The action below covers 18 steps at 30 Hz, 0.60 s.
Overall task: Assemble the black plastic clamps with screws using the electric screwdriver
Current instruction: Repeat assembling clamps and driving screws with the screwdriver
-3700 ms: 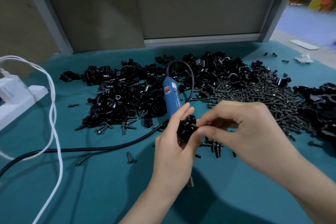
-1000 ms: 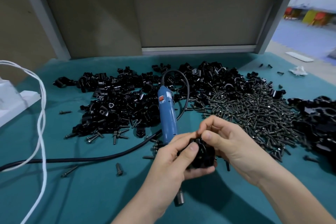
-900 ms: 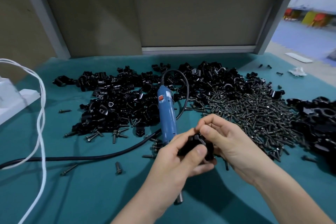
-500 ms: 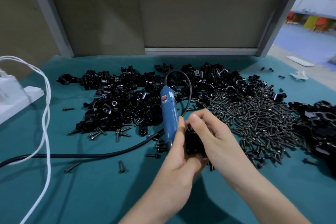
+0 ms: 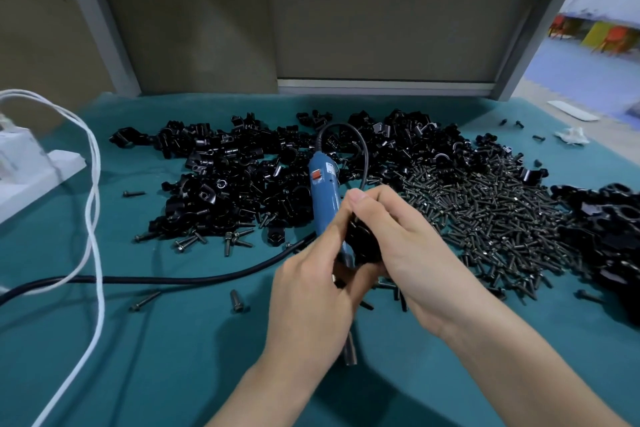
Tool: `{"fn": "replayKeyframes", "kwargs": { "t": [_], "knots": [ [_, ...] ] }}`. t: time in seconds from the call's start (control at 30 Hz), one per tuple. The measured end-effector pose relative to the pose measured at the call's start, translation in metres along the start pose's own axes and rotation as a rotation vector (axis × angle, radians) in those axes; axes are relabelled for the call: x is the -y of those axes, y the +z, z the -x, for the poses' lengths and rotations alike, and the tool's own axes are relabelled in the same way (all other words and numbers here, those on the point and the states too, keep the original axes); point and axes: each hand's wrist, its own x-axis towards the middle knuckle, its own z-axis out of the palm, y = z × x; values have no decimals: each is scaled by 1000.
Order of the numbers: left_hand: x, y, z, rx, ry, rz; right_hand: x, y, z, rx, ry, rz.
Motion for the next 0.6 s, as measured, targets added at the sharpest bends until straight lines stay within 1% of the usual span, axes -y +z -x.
{"fn": "replayKeyframes", "kwargs": {
  "t": [0.07,0.17,0.3,0.47,0.53,0.6],
  "knots": [
    [-2,0,0,-19,74,-71,0,1,-1,10,-3,-26],
    [-4,0,1,-41,123,-47,0,2,0,5,-23,-65],
    [-5,1,3,13,72,142,-2,2,2,-12,-70,-104],
    [-10,4,4,-5,-2,287,3,1,6,-24,-66,-163],
    [-11,5,4,-41,74,220,4,2,9,8,-13,-213],
    [-11,1,4,-84,216,137,3,4,12,88,90,-288]
  ]
}}
